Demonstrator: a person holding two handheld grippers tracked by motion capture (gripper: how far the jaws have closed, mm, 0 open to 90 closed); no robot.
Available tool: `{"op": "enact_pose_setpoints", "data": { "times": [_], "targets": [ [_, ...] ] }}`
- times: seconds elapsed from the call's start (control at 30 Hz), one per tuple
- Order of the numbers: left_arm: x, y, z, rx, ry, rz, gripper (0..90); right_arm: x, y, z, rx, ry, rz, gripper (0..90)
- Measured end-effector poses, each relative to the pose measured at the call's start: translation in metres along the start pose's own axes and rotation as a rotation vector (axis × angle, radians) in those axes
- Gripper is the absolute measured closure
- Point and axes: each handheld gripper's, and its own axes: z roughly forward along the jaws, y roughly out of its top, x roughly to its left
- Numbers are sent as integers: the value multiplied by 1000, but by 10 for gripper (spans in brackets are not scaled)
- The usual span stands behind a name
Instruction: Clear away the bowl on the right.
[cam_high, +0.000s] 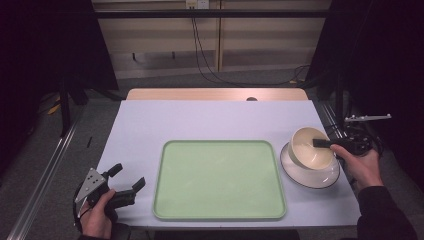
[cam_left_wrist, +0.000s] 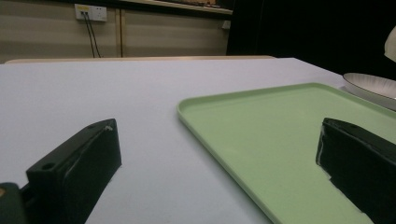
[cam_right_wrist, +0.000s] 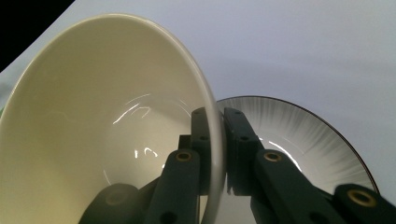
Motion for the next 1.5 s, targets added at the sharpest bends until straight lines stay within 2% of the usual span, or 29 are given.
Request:
{"op": "enact_pose_setpoints", "data": {
  "times": [0.47,0.5,0.6,0.73,0.77,1.03,1.1,1.37,1.5],
  "targets": [
    [0,0,0,-5,0,-6,1,18,16,19,21,20,-44,838],
    [0,0,0,3,2,6,1,22,19,22,20,25,-45,839],
    [0,0,0,4,4,8,1,24,22,25,20,31,-53,839],
    [0,0,0,-5,1,-6,1,28,28,29,22,38,-61,838],
    [0,0,0,2,4,5,1,28,28,29,22,38,-61,838],
    [0,0,0,3,3,6,1,32,38,37,36,30,-52,838],
    [1,0,0,4,1,4,1,34,42,43,51,13,-42,838],
    [1,0,0,5,3,5,1,38,52,62,77,16,-42,838],
    [1,0,1,4,-9,6,1,41,57,70,88,18,-47,838]
  ]
}}
